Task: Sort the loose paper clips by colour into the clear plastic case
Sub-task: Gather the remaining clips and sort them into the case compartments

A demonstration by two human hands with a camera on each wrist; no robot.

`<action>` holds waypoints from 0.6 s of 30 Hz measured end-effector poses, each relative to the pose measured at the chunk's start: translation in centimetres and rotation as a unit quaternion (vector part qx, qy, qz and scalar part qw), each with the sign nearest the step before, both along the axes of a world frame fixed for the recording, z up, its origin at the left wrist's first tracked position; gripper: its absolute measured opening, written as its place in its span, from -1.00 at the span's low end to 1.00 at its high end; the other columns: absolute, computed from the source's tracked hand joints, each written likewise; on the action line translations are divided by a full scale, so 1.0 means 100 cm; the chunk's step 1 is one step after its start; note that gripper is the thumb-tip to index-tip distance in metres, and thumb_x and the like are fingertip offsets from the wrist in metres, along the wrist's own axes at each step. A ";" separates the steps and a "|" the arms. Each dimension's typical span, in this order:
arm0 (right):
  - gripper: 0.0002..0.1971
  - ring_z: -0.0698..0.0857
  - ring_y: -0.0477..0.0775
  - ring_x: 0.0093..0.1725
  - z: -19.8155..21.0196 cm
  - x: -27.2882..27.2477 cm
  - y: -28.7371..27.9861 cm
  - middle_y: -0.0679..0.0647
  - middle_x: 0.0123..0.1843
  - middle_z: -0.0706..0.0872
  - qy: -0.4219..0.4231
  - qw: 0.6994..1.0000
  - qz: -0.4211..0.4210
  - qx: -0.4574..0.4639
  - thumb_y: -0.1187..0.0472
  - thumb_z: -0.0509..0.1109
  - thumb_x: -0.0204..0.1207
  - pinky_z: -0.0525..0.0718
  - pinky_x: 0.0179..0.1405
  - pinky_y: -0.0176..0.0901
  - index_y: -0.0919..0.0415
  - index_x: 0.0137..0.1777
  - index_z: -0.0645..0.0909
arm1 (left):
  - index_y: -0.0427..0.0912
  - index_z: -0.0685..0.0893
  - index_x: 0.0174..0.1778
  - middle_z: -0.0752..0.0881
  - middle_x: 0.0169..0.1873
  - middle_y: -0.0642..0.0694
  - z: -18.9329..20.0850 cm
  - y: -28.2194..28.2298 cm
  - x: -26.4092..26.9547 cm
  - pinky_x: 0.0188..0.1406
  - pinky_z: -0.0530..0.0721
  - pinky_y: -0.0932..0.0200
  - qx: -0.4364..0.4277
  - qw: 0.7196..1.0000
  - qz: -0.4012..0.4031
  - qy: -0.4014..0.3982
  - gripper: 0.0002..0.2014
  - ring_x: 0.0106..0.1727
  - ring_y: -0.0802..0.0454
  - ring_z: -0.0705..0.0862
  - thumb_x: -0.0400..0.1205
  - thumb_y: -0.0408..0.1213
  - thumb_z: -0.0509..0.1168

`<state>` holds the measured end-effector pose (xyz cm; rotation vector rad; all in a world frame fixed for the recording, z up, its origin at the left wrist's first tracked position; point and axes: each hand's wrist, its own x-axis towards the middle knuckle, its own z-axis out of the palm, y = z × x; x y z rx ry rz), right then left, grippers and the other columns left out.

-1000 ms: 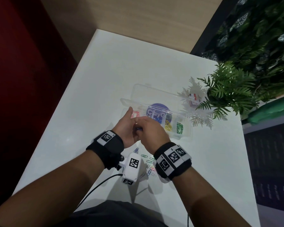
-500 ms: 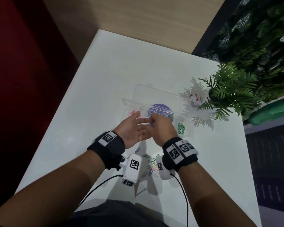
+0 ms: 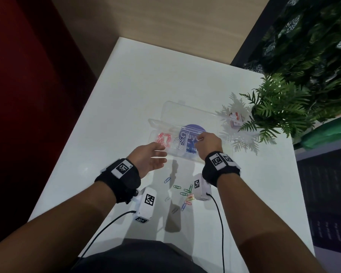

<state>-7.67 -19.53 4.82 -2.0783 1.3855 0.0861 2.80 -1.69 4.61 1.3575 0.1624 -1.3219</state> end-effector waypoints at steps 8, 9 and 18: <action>-0.79 0.66 0.08 0.02 -0.002 -0.073 0.026 0.08 0.05 0.72 0.024 0.993 0.093 0.061 0.25 0.41 0.52 0.58 0.04 -0.20 0.19 0.14 0.69 | -0.29 0.63 0.26 0.66 -0.08 -0.19 -0.033 0.004 -0.007 -0.07 0.65 0.08 0.097 0.963 -0.152 -0.200 -0.71 -0.16 -0.09 0.64 0.63 -0.44 0.24; -0.75 0.67 0.11 0.10 -0.008 -0.083 0.028 0.10 0.14 0.71 0.050 0.992 0.100 0.061 0.26 0.38 0.54 0.59 0.12 -0.17 0.19 0.20 0.67 | -0.27 0.58 0.37 0.68 0.05 -0.22 -0.039 0.003 -0.011 0.07 0.63 0.02 0.115 0.937 -0.214 -0.252 -0.63 -0.01 -0.16 0.66 0.62 -0.44 0.24; -0.55 0.37 0.30 0.38 -0.063 -0.108 0.085 0.21 0.42 0.36 0.131 0.951 0.277 0.035 0.39 0.24 0.54 0.44 0.36 0.05 0.21 0.44 0.42 | -0.13 0.35 0.57 0.33 0.45 -0.21 -0.073 0.002 -0.083 0.43 0.41 0.02 0.176 0.653 -0.544 -0.497 -0.40 0.44 -0.24 0.37 0.55 -0.47 0.16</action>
